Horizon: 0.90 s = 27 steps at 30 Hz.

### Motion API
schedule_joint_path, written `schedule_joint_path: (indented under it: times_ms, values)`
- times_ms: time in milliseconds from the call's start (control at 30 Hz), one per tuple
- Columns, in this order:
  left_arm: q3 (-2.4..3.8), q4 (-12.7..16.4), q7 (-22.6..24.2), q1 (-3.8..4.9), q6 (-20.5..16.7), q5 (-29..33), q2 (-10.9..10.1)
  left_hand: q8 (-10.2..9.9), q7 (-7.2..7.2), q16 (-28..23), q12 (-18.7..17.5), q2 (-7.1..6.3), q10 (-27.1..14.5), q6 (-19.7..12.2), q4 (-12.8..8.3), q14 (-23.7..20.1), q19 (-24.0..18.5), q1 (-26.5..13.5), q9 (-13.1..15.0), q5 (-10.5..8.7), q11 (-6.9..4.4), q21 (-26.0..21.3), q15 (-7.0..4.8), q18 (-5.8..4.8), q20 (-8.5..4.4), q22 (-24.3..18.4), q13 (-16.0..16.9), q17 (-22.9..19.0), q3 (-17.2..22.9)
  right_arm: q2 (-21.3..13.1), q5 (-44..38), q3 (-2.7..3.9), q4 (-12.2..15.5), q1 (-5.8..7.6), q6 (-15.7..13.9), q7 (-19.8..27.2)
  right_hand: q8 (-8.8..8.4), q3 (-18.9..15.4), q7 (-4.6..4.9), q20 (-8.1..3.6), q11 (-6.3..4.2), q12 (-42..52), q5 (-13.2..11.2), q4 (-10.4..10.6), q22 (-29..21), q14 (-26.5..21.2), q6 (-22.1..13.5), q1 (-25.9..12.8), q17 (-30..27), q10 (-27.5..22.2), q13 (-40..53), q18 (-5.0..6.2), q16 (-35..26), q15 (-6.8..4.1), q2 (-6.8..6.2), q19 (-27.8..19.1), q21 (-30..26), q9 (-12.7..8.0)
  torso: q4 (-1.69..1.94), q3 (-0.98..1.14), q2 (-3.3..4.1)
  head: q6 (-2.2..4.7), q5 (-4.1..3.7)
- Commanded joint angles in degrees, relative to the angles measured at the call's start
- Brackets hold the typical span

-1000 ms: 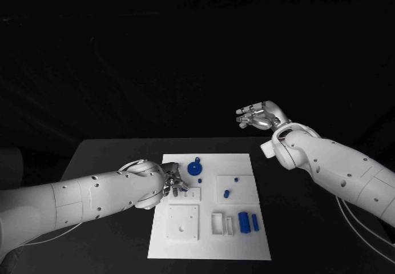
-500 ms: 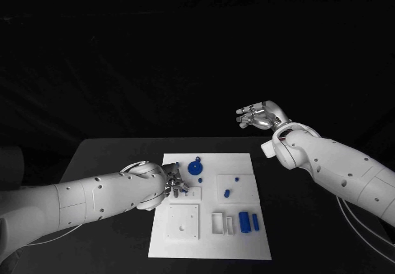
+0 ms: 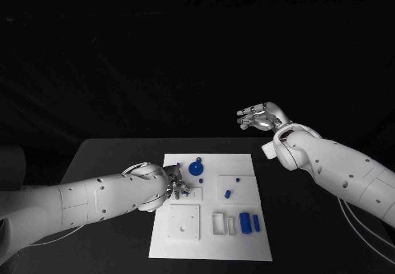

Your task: Assemble the parts on the task board

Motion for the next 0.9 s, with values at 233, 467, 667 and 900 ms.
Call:
schedule_joint_path:
  times_ms: [233,467,667,900]
  values:
    - [-0.07,-0.02,-0.32,-0.29,1.61,0.65,0.08,0.15,-3.30,-0.27,-0.07,-0.19,2.60,3.64,-5.98,0.09,0.53,0.36,0.39,0.78,-0.35,-0.88,-0.08,-0.63,-0.13,0.81,-0.18,-0.11,6.81,0.12,0.20,0.04,-0.34,0.04,0.96,-0.36,-0.03,0.10,0.25,-0.07,0.07,-0.19,0.08,-0.31,-0.45,0.25,-0.06,-0.24,0.01,-0.74,-0.09,-0.11,0.61,0.08,0.33,-0.15,0.98,-0.03,-0.01,-0.06,0.01,-0.45,-0.07]
    - [-0.07,0.09,-0.38,-0.30,2.10,0.91,-0.07,0.16,-3.31,-0.19,-0.04,-0.24,2.60,3.67,-5.99,0.13,0.59,0.34,0.45,0.87,-0.36,-1.05,-0.09,-0.64,-0.13,1.00,-0.19,0.02,6.89,0.21,0.14,0.04,-0.47,0.04,0.99,-0.46,-0.03,0.09,0.25,-0.08,0.07,-0.19,0.11,-0.23,-0.76,0.25,-0.07,-0.38,0.01,-0.78,-0.09,-0.10,0.65,0.08,0.37,-0.31,1.47,-0.03,0.05,-0.02,0.01,-0.40,0.02]
    - [-0.07,0.15,-0.45,-0.30,2.39,1.02,-0.14,0.16,-3.32,-0.09,0.05,-0.31,2.61,3.72,-6.00,0.16,0.67,0.30,0.54,0.97,-0.35,-1.27,-0.10,-0.66,-0.14,1.26,-0.19,0.19,7.00,0.26,0.09,0.04,-0.59,0.04,0.94,-0.53,-0.03,0.11,0.25,-0.05,0.09,-0.20,0.11,-0.22,-0.96,0.18,-0.09,-0.44,-0.05,-0.88,-0.09,-0.08,0.61,0.11,0.34,-0.40,1.55,-0.03,-0.03,0.00,0.00,-0.49,0.16]
    - [-0.07,0.14,-0.50,-0.32,2.43,1.06,-0.29,0.18,-3.33,-0.03,0.10,-0.35,2.59,3.78,-5.98,0.16,0.73,0.25,0.61,1.09,-0.35,-1.43,-0.12,-0.68,-0.16,1.45,-0.19,0.27,7.08,0.33,0.08,0.04,-0.72,0.04,0.88,-0.64,-0.03,0.15,0.26,0.06,0.16,-0.19,0.10,-0.16,-2.10,0.08,-0.13,-0.61,-0.26,-1.11,-0.09,-0.07,0.57,0.20,0.30,-0.63,2.00,-0.03,0.04,0.03,-0.02,-0.36,0.04]
